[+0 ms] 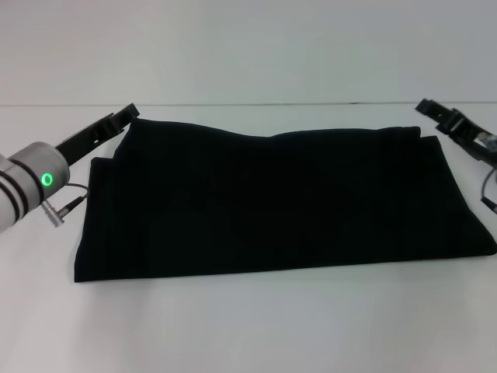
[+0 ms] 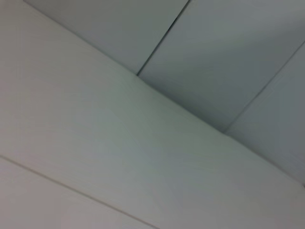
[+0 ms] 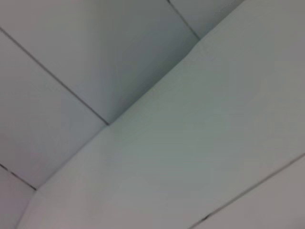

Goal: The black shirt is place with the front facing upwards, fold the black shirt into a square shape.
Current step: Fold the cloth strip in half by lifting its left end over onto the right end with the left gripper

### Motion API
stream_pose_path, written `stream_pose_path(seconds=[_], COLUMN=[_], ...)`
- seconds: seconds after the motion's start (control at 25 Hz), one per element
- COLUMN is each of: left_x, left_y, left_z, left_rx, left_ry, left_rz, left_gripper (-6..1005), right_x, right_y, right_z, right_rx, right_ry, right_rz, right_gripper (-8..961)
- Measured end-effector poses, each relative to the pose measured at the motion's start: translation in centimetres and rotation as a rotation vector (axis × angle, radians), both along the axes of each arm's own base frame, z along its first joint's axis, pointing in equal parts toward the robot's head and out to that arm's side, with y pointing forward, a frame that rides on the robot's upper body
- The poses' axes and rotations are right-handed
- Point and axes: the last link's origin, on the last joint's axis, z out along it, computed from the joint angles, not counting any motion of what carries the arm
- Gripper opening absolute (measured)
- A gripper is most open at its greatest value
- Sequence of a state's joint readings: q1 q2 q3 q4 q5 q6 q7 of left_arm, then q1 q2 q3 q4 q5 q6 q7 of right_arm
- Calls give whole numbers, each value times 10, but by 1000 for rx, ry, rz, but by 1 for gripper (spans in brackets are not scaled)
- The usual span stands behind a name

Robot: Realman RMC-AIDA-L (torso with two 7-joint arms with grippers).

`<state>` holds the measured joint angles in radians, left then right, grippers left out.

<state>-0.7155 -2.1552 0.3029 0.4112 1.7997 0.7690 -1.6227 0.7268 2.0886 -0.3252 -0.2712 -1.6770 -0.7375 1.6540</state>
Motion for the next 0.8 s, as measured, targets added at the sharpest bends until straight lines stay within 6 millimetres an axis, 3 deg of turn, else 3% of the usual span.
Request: stream_pose_path(seconds=[0.16, 0.36, 0.6, 0.8], left_x=[0, -5, -18, -33], left_y=[-12, -37, -67, -89], left_z=[9, 26, 42, 57], left_rx=[-18, -97, -264, -348], left_ry=[-61, -183, -284, -355], left_rz=[-84, -189, -188, -128], left_gripper=[435, 616, 767, 863], right_x=[9, -1, -25, -34], right_y=[-18, -35, -57, -69], right_z=[22, 25, -9, -33], right_rx=[61, 3, -180, -279], right_ry=[45, -54, -304, -461], right_rz=[85, 303, 651, 823], right_gripper=[614, 780, 781, 782])
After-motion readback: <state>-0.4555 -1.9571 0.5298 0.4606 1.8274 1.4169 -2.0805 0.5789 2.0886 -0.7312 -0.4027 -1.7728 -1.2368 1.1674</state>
